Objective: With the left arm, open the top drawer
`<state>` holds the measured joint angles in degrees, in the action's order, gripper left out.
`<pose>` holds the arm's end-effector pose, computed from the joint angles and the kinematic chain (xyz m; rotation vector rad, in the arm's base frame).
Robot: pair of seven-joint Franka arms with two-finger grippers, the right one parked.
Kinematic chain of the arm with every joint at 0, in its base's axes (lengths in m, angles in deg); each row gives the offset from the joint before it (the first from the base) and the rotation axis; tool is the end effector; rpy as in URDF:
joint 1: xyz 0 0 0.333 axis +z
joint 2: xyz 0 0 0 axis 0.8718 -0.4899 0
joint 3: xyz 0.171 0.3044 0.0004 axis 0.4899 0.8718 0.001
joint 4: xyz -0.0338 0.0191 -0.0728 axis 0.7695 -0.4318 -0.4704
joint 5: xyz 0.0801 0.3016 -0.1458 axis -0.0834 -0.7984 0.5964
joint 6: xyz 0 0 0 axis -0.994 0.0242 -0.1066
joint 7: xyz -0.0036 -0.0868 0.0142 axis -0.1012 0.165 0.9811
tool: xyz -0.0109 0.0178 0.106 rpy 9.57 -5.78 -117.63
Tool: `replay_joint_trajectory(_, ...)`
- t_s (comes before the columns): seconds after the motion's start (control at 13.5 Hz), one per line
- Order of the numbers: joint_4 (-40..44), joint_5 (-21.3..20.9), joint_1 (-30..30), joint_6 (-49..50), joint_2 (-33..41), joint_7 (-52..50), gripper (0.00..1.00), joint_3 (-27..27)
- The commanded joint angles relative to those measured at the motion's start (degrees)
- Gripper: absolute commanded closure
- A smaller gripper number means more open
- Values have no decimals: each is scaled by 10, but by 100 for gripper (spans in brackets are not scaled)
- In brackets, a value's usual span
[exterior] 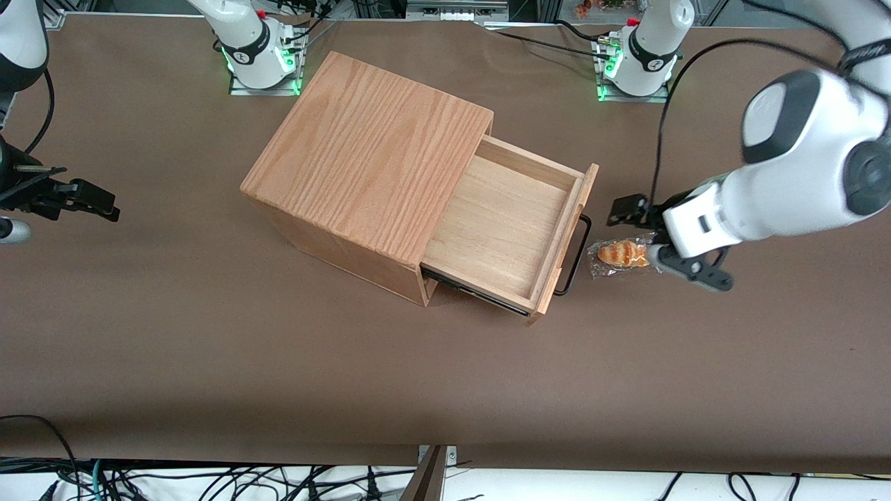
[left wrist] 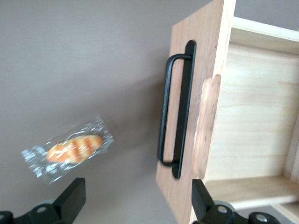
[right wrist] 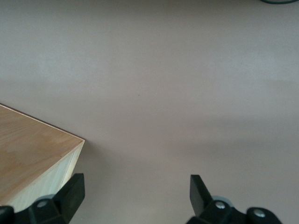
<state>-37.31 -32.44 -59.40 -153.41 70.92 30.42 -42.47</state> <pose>0.5906 -0.1322 0.5554 2.8376 -0.4229 -0.2130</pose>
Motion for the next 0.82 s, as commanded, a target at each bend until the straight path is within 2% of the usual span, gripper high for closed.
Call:
replay_joint_trajectory(0.0,-10,-59,15,20,44,8,0,1)
replay_joint_trajectory(0.07,-10,-92,15,21,52,9,0,2)
replay_joint_trajectory(0.37,-10,-140,18,59,79,7,0,4)
replay_joint_trajectory(0.52,-29,-145,13,38,114,7,0,42)
replay_joint_trajectory(0.67,-67,-132,7,-13,136,8,0,74)
replay_joint_trajectory(0.74,-98,-130,-18,-45,156,8,0,99)
